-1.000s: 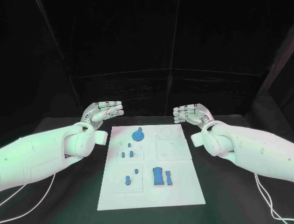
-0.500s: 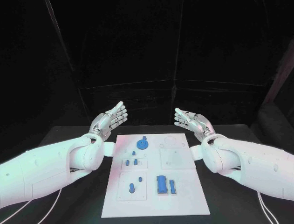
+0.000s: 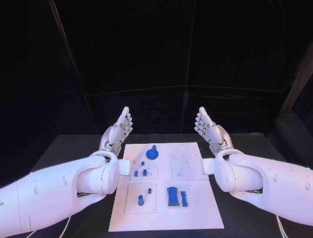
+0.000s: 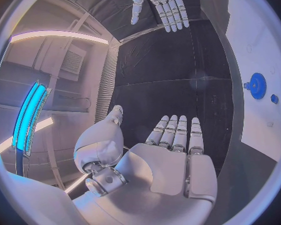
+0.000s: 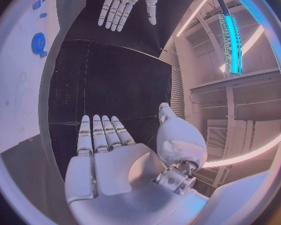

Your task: Assemble the parts on the task board

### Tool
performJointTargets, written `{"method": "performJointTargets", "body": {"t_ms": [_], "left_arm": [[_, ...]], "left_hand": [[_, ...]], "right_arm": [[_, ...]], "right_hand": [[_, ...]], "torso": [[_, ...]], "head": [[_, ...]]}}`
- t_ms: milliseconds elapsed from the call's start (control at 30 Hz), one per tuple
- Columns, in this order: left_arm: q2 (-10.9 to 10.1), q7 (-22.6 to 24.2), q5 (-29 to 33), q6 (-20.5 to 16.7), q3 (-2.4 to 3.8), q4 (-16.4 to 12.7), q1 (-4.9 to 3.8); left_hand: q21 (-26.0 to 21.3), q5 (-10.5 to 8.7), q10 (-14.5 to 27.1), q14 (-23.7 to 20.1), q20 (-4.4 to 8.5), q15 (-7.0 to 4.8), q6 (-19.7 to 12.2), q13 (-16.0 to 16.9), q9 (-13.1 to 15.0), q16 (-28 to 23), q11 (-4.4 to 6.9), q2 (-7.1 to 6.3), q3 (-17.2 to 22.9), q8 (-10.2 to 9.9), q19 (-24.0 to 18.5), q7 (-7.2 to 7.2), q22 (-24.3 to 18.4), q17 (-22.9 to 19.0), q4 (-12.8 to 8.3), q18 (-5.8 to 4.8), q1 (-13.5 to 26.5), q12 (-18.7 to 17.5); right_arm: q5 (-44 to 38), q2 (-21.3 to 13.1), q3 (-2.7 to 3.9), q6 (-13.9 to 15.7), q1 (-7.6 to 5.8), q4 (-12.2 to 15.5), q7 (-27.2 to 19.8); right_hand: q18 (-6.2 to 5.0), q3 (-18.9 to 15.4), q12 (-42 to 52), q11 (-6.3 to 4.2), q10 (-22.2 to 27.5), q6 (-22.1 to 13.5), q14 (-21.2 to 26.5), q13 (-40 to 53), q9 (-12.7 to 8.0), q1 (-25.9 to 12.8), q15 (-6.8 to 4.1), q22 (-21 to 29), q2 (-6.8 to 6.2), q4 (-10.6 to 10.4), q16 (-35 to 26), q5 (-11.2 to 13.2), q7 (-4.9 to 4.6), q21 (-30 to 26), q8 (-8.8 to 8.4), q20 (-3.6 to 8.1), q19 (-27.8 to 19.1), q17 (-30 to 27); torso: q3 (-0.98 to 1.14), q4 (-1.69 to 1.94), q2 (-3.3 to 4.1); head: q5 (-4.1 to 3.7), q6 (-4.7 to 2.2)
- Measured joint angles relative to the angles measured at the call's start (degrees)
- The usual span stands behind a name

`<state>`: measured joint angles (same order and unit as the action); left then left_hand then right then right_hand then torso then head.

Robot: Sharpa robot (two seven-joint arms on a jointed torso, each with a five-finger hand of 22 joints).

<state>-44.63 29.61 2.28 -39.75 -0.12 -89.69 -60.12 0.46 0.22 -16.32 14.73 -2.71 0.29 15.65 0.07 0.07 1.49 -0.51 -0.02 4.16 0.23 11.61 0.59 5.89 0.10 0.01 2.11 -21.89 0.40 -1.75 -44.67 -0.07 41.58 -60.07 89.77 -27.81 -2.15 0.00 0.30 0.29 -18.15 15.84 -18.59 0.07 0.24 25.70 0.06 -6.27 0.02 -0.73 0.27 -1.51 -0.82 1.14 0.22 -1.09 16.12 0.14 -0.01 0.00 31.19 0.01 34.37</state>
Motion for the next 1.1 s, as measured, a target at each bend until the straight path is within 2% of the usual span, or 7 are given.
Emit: {"method": "performJointTargets", "body": {"t_ms": [67,133,333,833,933,1000,1100], "left_arm": [[0.0,0.0,-0.3,-1.0,0.01,-0.1,0.04],[0.0,-0.1,-0.6,-1.8,0.02,-0.1,0.04],[0.0,-0.1,-1.1,-3.0,0.04,-0.1,0.05],[-0.1,-0.2,-1.4,-4.0,0.04,-0.2,0.05],[-0.1,-0.2,-1.4,-4.1,0.04,-0.2,0.05],[-0.1,-0.2,-1.5,-4.1,0.04,-0.2,0.05],[-0.1,-0.2,-1.5,-4.1,0.05,-0.2,0.05]], "left_hand": [[-0.1,0.0,1.2,-1.2,0.84,-0.09,-1.2,0.0,0.0,-0.4,0.2,0.02,-1.1,0.0,-0.8,-0.13,-0.6,0.0,0.0,-0.89,1.7,0.0],[-0.2,0.0,2.5,-2.2,1.51,-0.12,-2.4,0.0,0.0,-0.6,0.26,0.02,-2.0,0.0,-1.5,-0.29,-1.8,0.0,0.0,-0.9,3.3,0.0],[-0.2,0.0,5.6,-5.1,2.37,-0.21,-5.4,0.0,0.0,-0.9,0.47,0.03,-3.2,0.0,-3.8,-0.43,-4.4,0.0,0.0,-0.9,7.5,0.0],[-0.2,0.0,10.4,-9.5,2.66,-0.28,-9.9,0.0,0.0,-1.1,0.53,-0.02,-3.8,0.0,-9.4,-0.62,-5.7,-0.1,0.0,-1.54,13.9,-0.2],[-0.2,0.0,11.2,-11.3,2.66,-0.29,-11.3,0.0,0.0,-1.1,0.5,0.08,-3.8,0.0,-10.0,-0.57,-5.8,-0.1,0.0,-1.79,14.6,-0.2],[-0.2,0.0,15.3,-14.0,2.69,-0.29,-14.8,0.0,0.0,-1.1,0.5,0.0,-3.8,0.0,-11.3,-0.56,-5.8,-0.1,0.0,-1.79,16.6,-0.2],[-0.2,0.0,16.0,-14.5,2.77,-0.28,-15.3,0.0,0.0,-1.1,0.51,0.0,-3.8,0.0,-11.4,-0.6,-5.8,-0.1,0.0,-1.79,21.5,-0.2]], "right_arm": [[0.4,0.0,0.0,0.5,0.0,0.0,-0.2],[0.7,0.0,0.0,0.9,0.0,0.0,-0.5],[1.3,0.0,0.01,1.6,0.0,0.0,-0.8],[1.8,0.0,0.01,2.2,0.01,0.0,-1.1],[1.8,0.0,0.01,2.2,0.01,0.1,-1.1],[1.8,0.0,0.01,2.2,0.01,0.1,-1.2],[1.9,0.0,0.01,2.2,0.01,0.1,-1.2]], "right_hand": [[0.08,0.0,-0.1,-0.07,1.4,-1.2,1.4,0.0,0.0,-1.9,-0.03,0.5,-0.01,0.0,0.0,0.4,0.22,-0.1,0.0,0.33,-1.2,0.0],[0.89,0.0,-0.1,-0.18,2.7,-2.3,2.7,0.0,-0.1,-3.7,-0.05,1.1,0.0,0.1,0.0,0.5,0.35,-0.5,0.0,0.5,-2.3,0.0],[0.89,0.0,-0.1,-0.27,6.0,-5.3,6.2,0.0,-0.1,-8.5,-0.04,4.2,-0.01,0.3,0.0,1.1,0.65,-0.7,0.0,0.94,-5.3,-0.1],[1.77,0.0,-0.1,-0.29,11.3,-10.0,11.6,0.0,-0.2,-16.2,-0.07,6.1,-0.11,0.3,0.0,1.2,0.83,-0.8,0.0,0.99,-10.0,-0.1],[1.77,0.0,-0.1,-0.3,16.9,-15.0,17.3,0.0,-0.2,-20.4,-0.06,6.2,-0.04,0.3,0.0,1.2,0.81,-0.8,0.0,1.1,-15.2,-0.1],[1.77,0.0,-0.1,-0.29,17.7,-15.6,18.2,0.0,-0.2,-24.6,-0.09,6.2,-0.03,0.3,0.0,1.1,0.82,-0.8,0.0,1.1,-15.8,-0.1],[1.76,0.0,-0.1,-0.29,17.9,-15.6,18.4,0.0,-0.2,-25.4,-0.07,6.2,-0.01,0.3,0.0,1.2,0.78,-0.8,0.0,1.1,-15.8,-0.1]], "torso": [[0.01,0.0,0.0],[0.01,0.0,-0.01],[0.01,0.01,-0.01],[0.01,0.01,-0.01],[0.01,0.01,-0.01],[0.02,0.01,-0.02],[0.02,0.01,-0.02]], "head": [[0.0,-0.01],[0.0,-0.01],[0.0,-0.01],[0.0,-0.01],[0.0,-0.01],[0.0,-0.01],[0.0,-0.01]]}}
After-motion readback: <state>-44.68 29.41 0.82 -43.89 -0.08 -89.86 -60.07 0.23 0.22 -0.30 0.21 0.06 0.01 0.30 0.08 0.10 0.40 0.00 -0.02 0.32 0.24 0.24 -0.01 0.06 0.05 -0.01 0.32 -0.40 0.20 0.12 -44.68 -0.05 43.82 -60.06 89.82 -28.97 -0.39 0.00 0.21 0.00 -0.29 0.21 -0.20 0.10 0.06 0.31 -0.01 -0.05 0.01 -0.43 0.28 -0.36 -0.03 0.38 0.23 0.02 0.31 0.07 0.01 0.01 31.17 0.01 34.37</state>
